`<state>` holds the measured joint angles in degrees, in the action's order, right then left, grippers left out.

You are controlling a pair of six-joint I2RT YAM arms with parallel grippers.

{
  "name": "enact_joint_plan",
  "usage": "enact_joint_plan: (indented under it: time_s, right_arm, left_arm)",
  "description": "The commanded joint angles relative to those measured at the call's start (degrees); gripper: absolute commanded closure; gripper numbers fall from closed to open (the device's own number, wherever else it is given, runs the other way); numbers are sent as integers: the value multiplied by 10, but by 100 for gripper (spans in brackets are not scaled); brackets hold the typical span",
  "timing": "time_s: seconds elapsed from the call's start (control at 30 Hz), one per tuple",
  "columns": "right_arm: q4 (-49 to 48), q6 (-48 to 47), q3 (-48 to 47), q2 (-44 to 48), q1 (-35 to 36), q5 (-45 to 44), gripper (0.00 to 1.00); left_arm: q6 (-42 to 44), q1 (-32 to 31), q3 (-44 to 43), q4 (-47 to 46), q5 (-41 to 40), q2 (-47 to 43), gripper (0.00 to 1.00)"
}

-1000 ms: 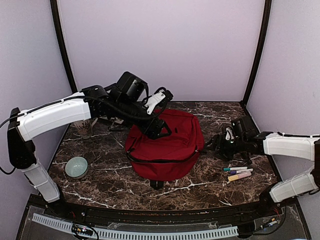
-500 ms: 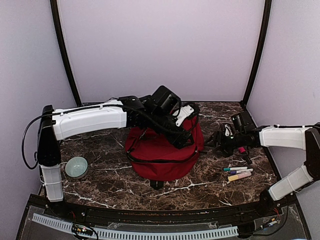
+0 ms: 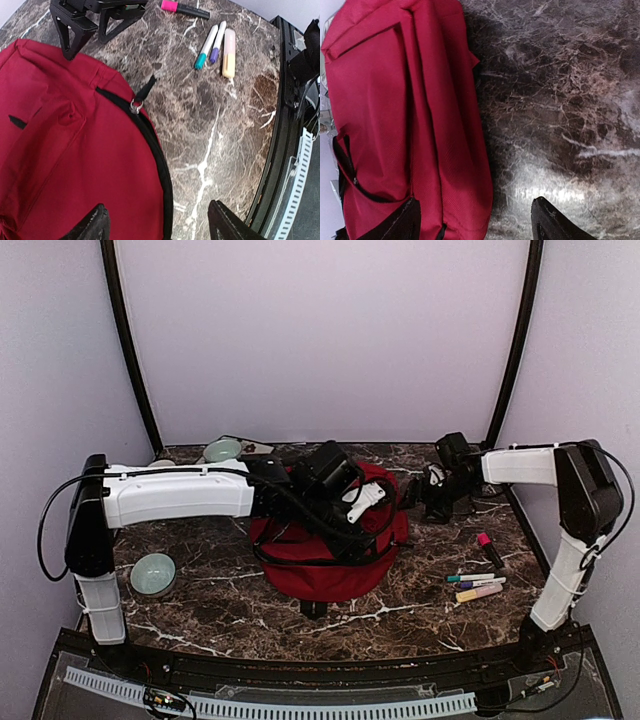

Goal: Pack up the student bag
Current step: Hold the student bag at the center of the board.

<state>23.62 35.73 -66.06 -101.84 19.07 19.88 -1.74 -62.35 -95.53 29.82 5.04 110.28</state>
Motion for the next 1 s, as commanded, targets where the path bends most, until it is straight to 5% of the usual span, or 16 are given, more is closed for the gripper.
enact_joint_plan:
  time_s: [0.0, 0.3, 0.63, 0.97]
  right_arm:
    - [36, -18, -48, -57, 4, 7, 24]
    - [26, -32, -92, -134, 36, 66, 38]
    - [-29, -11, -14, -55, 29, 58, 100]
    - [-116, 145, 183, 124, 68, 37, 100]
  left_arm:
    - [-3, -1, 31, 22, -26, -52, 30]
    - [10, -1, 38, 52, -57, -61, 30]
    - [34, -1, 8, 90, -20, -39, 36]
    - [20, -1, -18, 86, 12, -47, 37]
